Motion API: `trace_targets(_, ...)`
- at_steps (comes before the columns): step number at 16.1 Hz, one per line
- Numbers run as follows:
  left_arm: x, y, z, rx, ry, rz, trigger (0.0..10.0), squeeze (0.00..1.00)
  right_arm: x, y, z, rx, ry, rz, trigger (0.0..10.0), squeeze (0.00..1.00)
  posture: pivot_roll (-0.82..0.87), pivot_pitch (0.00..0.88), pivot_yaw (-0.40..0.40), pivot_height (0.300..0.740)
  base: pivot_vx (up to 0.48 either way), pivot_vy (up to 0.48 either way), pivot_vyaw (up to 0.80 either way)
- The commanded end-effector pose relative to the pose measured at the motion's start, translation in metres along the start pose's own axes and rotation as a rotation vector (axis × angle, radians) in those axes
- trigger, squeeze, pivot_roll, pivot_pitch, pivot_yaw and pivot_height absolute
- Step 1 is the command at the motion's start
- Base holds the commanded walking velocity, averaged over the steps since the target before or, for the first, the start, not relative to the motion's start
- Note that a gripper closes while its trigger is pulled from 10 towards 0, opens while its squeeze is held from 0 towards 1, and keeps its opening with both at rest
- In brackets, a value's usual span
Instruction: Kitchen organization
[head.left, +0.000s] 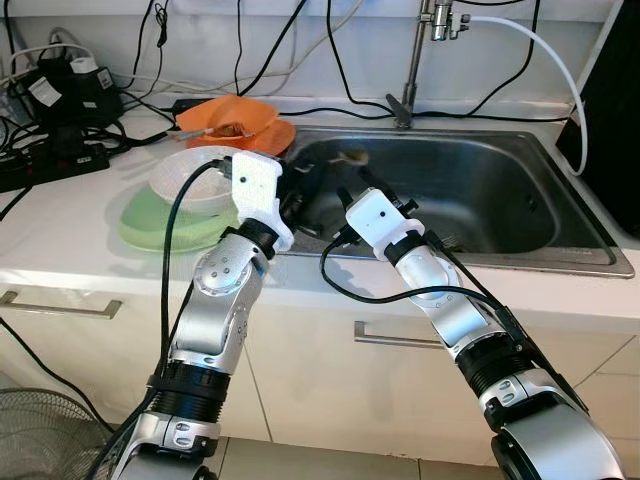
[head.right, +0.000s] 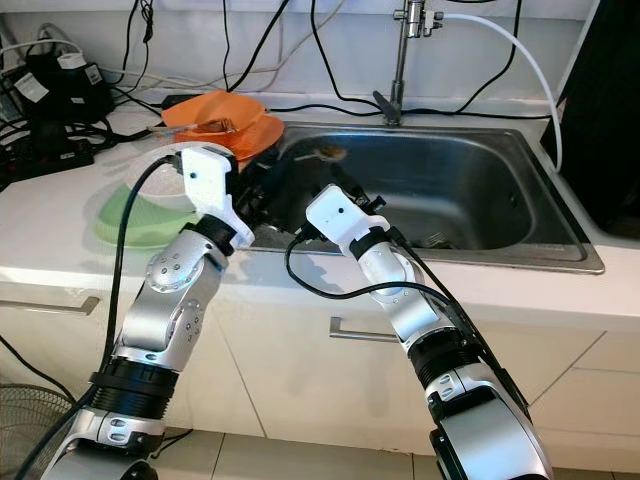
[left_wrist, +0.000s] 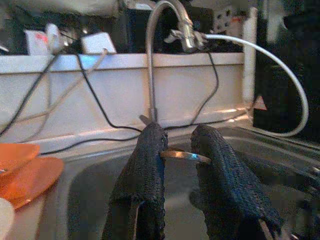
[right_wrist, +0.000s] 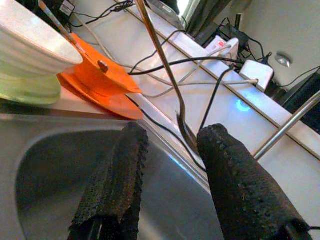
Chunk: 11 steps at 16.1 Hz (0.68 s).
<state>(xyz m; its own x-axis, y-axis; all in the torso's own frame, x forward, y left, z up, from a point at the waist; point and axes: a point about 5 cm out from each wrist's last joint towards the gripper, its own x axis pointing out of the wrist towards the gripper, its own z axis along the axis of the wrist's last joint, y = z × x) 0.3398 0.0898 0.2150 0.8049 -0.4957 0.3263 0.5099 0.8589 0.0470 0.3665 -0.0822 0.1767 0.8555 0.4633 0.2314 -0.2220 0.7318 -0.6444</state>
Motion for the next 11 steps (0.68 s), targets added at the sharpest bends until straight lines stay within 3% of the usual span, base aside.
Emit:
trace_targets(1, -0.0016, -0.0029, 0.0007, -0.008, 0.002, -0.029, 10.0, 0.0, -0.0006, 0.0037, -0.0003, -0.006, -0.004, 0.015, 10.0, 0.0, 0.02, 0.0, 0.063, 0.74, 0.0, 0.0, 0.0)
trace_targets(11, -0.0061, -0.004, -0.0002, -0.012, 0.043, -0.096, 10.0, 0.0, 0.0, 0.0073, 0.0014, -0.024, -0.012, 0.024, 10.0, 0.0, 0.02, 0.0, 0.074, 0.74, 0.0, 0.0, 0.0)
